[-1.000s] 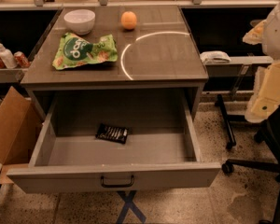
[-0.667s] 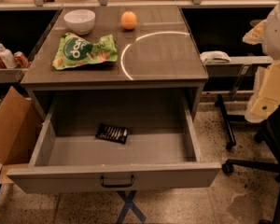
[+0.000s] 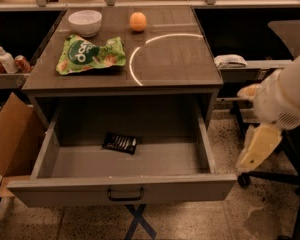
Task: Pick rxbar chocolate from top drawer and place on counter
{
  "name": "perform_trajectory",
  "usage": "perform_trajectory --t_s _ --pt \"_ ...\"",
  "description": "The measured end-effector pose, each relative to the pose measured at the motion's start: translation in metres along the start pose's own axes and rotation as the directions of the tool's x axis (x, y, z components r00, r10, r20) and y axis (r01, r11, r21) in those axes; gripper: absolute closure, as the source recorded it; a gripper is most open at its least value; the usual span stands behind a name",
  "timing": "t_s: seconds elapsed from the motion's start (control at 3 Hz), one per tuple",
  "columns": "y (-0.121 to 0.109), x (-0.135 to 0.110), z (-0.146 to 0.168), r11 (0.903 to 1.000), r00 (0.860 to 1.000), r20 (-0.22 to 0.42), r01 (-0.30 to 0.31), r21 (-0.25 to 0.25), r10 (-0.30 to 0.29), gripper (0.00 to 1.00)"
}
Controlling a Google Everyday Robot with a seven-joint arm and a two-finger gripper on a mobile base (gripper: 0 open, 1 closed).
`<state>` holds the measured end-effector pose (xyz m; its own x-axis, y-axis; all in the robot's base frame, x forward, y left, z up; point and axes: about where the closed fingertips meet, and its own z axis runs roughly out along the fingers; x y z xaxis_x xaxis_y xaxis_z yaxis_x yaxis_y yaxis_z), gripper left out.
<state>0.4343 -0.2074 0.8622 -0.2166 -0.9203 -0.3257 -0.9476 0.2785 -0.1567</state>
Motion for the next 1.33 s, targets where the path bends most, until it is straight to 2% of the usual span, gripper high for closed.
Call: perform_trajectory --t_s 0.33,0.67,1.33 --pt "0.036 0.013 0.093 0.9936 0.990 0.128 -0.046 -0.103 0.059 0.00" --pt "0.034 0.014 0.117 0.9939 0.982 0.166 -0.075 -0.082 0.087 0.00" --pt "0.028 0.009 0.125 0.9943 0.979 0.185 -0.065 -0.084 0.080 0.00"
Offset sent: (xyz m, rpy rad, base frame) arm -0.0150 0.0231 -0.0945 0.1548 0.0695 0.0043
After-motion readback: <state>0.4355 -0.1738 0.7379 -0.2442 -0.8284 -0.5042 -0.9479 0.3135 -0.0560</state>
